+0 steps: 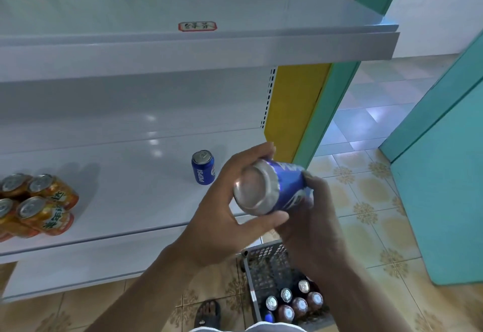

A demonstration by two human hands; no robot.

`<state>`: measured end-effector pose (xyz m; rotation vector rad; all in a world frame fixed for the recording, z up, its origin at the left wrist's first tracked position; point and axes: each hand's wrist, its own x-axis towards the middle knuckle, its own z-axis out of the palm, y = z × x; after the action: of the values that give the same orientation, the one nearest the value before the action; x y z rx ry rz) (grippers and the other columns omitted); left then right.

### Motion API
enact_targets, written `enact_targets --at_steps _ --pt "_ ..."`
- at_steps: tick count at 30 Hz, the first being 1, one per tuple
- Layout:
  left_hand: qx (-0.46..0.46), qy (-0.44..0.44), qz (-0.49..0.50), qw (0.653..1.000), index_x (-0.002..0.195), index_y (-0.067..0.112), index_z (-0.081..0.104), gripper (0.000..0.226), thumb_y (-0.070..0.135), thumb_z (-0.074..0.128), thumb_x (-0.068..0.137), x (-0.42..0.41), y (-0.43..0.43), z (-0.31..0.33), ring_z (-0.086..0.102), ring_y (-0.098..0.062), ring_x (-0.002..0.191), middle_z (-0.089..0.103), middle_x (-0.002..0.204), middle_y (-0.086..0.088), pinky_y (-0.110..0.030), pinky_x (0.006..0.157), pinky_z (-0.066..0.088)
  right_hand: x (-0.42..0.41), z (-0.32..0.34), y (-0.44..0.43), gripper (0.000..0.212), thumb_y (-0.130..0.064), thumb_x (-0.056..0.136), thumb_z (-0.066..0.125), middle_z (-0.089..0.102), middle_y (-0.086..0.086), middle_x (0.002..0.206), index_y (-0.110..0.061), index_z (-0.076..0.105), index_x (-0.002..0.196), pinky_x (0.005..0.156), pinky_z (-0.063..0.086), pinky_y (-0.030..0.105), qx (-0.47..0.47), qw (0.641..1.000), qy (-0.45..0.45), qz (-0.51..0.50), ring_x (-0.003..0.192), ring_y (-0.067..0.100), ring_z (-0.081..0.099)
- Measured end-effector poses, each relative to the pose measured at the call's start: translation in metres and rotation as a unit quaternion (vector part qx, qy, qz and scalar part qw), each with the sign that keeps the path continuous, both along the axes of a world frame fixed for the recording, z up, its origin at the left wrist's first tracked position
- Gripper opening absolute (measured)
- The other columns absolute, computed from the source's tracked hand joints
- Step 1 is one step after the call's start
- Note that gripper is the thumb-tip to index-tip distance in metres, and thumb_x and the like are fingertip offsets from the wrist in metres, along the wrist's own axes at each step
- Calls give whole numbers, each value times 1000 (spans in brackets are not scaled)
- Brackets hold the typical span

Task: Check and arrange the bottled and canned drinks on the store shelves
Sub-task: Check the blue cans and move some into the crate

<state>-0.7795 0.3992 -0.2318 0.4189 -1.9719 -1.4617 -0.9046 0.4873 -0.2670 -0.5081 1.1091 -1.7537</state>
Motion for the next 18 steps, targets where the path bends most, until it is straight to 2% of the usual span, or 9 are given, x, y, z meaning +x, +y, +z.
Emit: enact_targets --at_steps 1,2,4,6,9,12,15,17,18 --pt "44 23 10 999 136 26 49 67 20 83 79 -2 0 1 55 -21 130 59 133 7 -38 95 55 -4 5 0 60 -47 80 65 70 10 102 -11 55 127 69 59 31 1 1000 -11 -3 84 20 69" --pt "111 48 31 992 129 24 54 58 24 82 78 -5 1 4 62 -18 120 65 124 7 -34 87 57 -6 10 1 61 -49 80 64 69 11 106 -16 55 130 69 59 30 7 1000 24 -11 84 22 70" --pt "261 69 71 960 118 22 59 49 35 72 73 -13 2 6 71 -18 100 73 106 5 -27 77 59 -10 22 3 58 -41 80 66 66 -3 112 -37 49 136 71 59 28 13 988 154 -29 87 20 72" --pt "336 59 80 936 115 22 61 48 43 66 72 -15 1 3 72 -20 96 75 102 1 -28 77 60 -12 27 5 58 -29 80 68 65 -18 102 -41 45 132 70 59 24 9 967 251 -32 91 15 72" --pt "319 37 79 944 118 29 59 55 49 75 69 -14 -1 4 70 -16 103 72 110 4 -28 83 58 -15 29 5 44 -34 77 70 66 -5 100 -33 54 117 62 57 22 34 959 274 -56 83 13 73" --pt "248 32 70 966 123 35 56 53 35 71 72 -9 -4 6 65 -10 112 64 125 11 -23 77 57 -15 29 5 41 -46 78 63 69 7 97 -28 55 114 58 56 22 69 965 246 -63 71 15 73" --pt "285 35 75 955 114 27 65 48 42 66 68 -9 -5 8 69 -13 101 70 113 3 -22 71 58 -12 30 10 47 -43 81 62 67 5 109 -39 45 125 68 58 21 48 955 291 -29 84 15 74" --pt "311 21 72 947 115 26 64 54 52 60 68 -10 0 7 71 -12 92 73 105 3 -23 73 59 -14 29 15 53 -32 82 66 64 1 116 -39 42 129 72 58 20 15 950 310 -21 91 16 73" --pt "308 12 69 949 118 28 62 55 53 58 69 -11 2 7 71 -12 94 73 105 5 -24 77 59 -14 29 15 51 -30 81 67 64 3 114 -38 45 126 71 58 21 10 951 308 -30 90 17 73"
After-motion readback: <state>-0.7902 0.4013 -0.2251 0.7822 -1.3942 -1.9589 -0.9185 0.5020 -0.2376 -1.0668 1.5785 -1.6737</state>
